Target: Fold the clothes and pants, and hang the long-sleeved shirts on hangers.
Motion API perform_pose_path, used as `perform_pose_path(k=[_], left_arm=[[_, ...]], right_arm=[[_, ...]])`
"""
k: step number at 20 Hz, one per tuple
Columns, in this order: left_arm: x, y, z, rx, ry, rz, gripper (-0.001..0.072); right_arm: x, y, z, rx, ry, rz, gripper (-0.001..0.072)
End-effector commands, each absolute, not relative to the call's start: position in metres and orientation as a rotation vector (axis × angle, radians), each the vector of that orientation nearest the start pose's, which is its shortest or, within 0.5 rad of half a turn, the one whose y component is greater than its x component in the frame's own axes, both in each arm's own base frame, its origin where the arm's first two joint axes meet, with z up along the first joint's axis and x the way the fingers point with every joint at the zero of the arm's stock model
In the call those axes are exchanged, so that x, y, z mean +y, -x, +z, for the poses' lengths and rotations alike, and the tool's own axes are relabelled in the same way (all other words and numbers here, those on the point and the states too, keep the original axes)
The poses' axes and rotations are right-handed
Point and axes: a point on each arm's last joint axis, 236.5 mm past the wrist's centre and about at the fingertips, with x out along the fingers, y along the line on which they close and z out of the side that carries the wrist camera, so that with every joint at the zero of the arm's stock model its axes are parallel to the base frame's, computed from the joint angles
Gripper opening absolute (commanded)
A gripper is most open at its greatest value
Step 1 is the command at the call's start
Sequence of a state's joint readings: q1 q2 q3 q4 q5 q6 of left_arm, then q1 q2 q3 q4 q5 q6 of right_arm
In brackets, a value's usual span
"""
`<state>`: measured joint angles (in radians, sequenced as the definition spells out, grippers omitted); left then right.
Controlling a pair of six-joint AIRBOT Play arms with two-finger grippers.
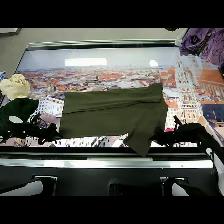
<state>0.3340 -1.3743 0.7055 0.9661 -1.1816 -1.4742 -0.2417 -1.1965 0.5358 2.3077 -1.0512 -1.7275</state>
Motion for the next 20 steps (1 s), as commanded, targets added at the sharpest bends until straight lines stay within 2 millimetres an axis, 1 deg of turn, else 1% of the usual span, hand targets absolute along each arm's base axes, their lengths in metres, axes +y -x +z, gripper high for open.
perform_pose_path(k=[1,3,4,5,7,9,11,12,13,14,15,16,18,20], left_arm=[[-0.041,-0.274,-0.106,1.614,0.865,-0.052,0.0015],[-0.038,-0.281,-0.086,1.571,0.83,-0.071,0.0014],[-0.034,-0.281,-0.076,1.555,0.816,-0.049,0.0014],[-0.029,-0.275,-0.066,1.55,0.801,-0.013,0.0014],[-0.022,-0.259,-0.045,1.544,0.745,0.029,0.0014],[-0.017,-0.247,-0.024,1.516,0.703,0.055,0.0013],[-0.019,-0.242,-0.005,1.464,0.684,0.048,0.0014],[-0.02,-0.241,0.002,1.439,0.674,0.044,0.0014],[-0.021,-0.242,0.007,1.417,0.664,0.038,0.0014],[-0.022,-0.243,0.008,1.408,0.655,0.032,0.0013],[-0.023,-0.247,0.007,1.4,0.648,0.028,0.0013],[-0.024,-0.254,0.006,1.378,0.636,0.023,0.0013],[-0.024,-0.271,0.0,1.337,0.621,0.022,0.0013],[-0.026,-0.29,-0.008,1.315,0.608,0.02,0.0013]], right_arm=[[0.075,-0.27,-0.078,1.439,-0.823,0.145,0.0025],[0.066,-0.275,-0.053,1.401,-0.769,0.132,0.0025],[0.061,-0.271,-0.039,1.397,-0.74,0.115,0.0025],[0.056,-0.266,-0.026,1.395,-0.714,0.093,0.0025],[0.049,-0.251,0.0,1.372,-0.665,0.055,0.0025],[0.047,-0.226,0.021,1.364,-0.641,0.022,0.0025],[0.05,-0.202,0.038,1.358,-0.63,0.011,0.0025],[0.05,-0.195,0.044,1.342,-0.626,0.005,0.0025],[0.049,-0.192,0.049,1.326,-0.624,-0.007,0.0025],[0.047,-0.194,0.055,1.305,-0.618,-0.011,0.0025],[0.045,-0.201,0.06,1.284,-0.615,-0.013,0.0025],[0.042,-0.211,0.063,1.259,-0.618,-0.017,0.0025],[0.038,-0.238,0.063,1.231,-0.624,-0.009,0.0025],[0.038,-0.27,0.058,1.221,-0.627,0.034,0.0025]])
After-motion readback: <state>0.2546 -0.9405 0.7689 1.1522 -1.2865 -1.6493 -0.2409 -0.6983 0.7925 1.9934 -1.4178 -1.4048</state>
